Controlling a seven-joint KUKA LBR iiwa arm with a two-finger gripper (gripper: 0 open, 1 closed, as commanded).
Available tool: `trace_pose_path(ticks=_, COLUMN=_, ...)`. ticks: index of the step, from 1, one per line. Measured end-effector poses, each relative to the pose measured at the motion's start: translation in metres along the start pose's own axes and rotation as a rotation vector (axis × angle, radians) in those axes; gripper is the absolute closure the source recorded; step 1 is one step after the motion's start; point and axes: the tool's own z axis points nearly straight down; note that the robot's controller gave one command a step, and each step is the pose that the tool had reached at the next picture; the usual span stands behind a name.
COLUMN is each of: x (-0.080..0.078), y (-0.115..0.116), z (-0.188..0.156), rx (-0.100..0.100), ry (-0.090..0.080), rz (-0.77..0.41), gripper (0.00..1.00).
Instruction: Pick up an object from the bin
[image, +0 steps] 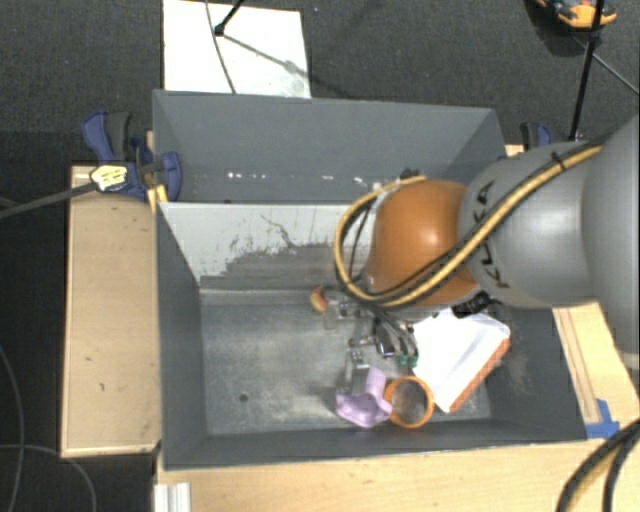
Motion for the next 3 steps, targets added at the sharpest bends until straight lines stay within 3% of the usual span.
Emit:
trace_pose_path(ticks=1, x=0.011, y=-0.021, z=0.011, rx=0.0, ry=0.008, rz=-0.113, gripper=0.0)
trace_pose_path(ticks=2, x=0.025, y=-0.024, z=0.011, rx=-0.001, ry=0.004, rz=-0.309, gripper=0.0)
trace_pose_path(ticks=3, x=0.049, y=-0.031, z=0.049, rx=0.0, ry=-0.005, rz=-0.294, gripper=0.0)
